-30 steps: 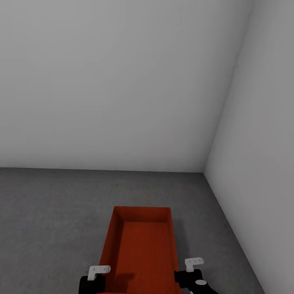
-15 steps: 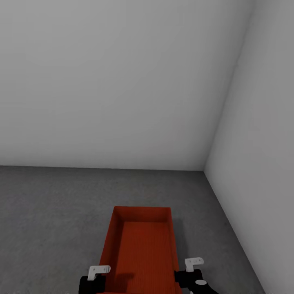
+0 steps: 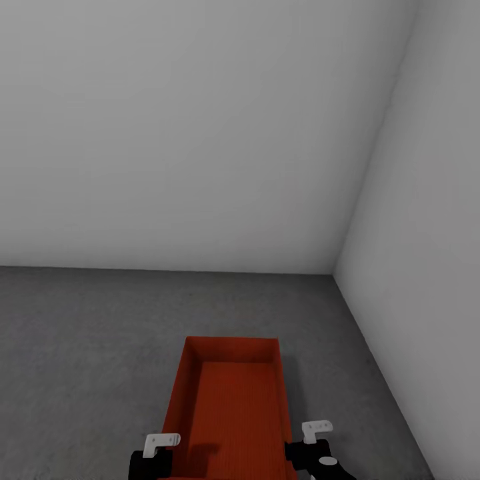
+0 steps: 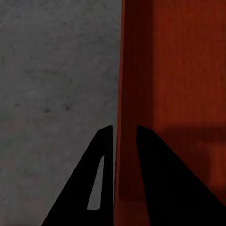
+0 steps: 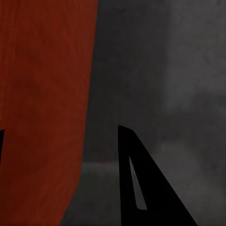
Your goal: Move the two storage containers from the living room to the garage. In the garage, place one container on the floor and stack the other container on top of it (either order is fine).
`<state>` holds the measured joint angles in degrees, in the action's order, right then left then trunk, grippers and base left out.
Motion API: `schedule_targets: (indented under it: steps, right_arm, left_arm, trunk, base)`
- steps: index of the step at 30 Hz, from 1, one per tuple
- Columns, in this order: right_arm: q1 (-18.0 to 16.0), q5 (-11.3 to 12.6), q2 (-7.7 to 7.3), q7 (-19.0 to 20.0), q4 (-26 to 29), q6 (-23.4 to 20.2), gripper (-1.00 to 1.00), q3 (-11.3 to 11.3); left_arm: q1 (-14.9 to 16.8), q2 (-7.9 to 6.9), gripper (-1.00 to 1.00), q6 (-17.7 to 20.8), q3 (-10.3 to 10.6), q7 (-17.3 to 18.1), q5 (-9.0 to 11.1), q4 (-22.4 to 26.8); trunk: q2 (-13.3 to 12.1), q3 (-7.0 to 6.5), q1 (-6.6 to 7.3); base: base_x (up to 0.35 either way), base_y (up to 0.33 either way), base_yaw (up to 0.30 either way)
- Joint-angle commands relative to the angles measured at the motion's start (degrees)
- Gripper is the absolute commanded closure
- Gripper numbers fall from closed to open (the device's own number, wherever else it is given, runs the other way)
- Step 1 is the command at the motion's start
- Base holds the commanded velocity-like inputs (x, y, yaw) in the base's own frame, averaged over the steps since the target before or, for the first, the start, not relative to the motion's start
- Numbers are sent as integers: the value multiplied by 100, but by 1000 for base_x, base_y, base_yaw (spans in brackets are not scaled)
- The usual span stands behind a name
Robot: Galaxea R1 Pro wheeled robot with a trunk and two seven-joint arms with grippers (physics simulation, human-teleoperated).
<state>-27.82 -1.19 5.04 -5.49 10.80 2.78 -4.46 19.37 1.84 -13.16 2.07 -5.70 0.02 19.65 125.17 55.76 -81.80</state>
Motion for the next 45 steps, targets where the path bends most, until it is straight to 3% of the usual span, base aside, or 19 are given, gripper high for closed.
schedule_targets:
  steps: [1, 26, 45]
  right_arm:
    - [-4, -21, -3, -58, -8, 12, 100, -28]
    - [-4, -21, -3, -58, -8, 12, 100, -28]
    - [-4, -24, -3, -58, -8, 12, 100, -28]
  left_arm:
    - [5, -5, 100, -19, -31, -84, -11, 4]
    - [5, -6, 100, -20, -31, -82, -11, 4]
    - [5, -3, 100, -19, -23, -83, -11, 4]
  trunk:
    - [2, 14, 1]
    - [2, 197, 1]
    - [724, 522, -394]
  base:
    - [0, 0, 0]
    - [0, 0, 5]
    - [0, 0, 0]
